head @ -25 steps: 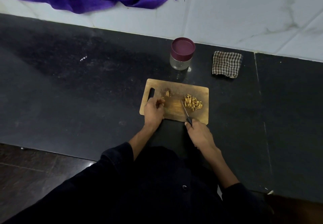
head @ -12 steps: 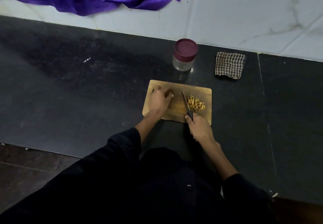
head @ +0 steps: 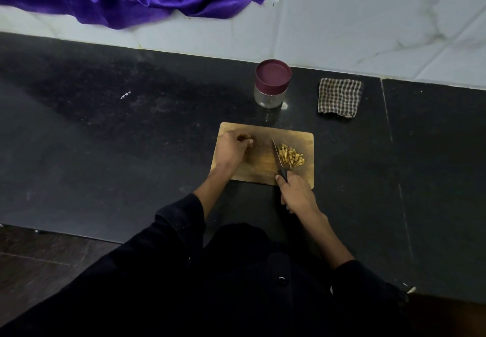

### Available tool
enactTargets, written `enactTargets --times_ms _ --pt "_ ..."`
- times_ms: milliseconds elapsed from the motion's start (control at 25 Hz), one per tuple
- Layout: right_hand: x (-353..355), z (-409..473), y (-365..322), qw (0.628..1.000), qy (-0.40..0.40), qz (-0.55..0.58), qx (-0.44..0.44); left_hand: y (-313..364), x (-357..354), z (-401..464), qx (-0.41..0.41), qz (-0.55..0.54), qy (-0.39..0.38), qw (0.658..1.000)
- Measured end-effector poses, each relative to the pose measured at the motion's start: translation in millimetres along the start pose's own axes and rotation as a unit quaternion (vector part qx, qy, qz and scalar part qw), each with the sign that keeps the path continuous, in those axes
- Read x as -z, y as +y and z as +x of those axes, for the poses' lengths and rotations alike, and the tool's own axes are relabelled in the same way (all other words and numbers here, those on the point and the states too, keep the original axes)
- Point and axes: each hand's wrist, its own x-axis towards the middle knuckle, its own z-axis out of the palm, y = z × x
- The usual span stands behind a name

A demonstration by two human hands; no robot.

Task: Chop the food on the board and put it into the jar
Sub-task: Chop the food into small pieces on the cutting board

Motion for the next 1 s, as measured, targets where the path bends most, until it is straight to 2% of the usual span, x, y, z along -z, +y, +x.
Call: enactTargets --times_ms 80,240,480,760,1000 --pt "0.2 -0.3 -1.0 1.0 -0.004 0.006 -0.002 0.1 0.9 -7.7 -0.002 -0.015 -0.027 1.0" --pt "2.4 -1.1 -2.7 1.0 -0.011 0.007 -0.003 -1.2 -17.4 -21.8 -0.015 0.039 -0.121 0.992" --pt "8.1 -6.6 -2.8 0.999 -0.042 0.018 0.001 -8.2 -22.7 -27.9 -0.008 0.028 -0.068 0.997" --pt "-4.7 -24.6 -4.3 0.998 -0.037 0.047 0.014 -16.6 -17.2 -35.5 -0.05 0.029 -0.083 0.995" --pt "-11.1 -23.3 -10.1 0.999 -0.029 -0.025 0.033 -22.6 -23.5 -33.0 -0.048 0.046 -0.069 0.995"
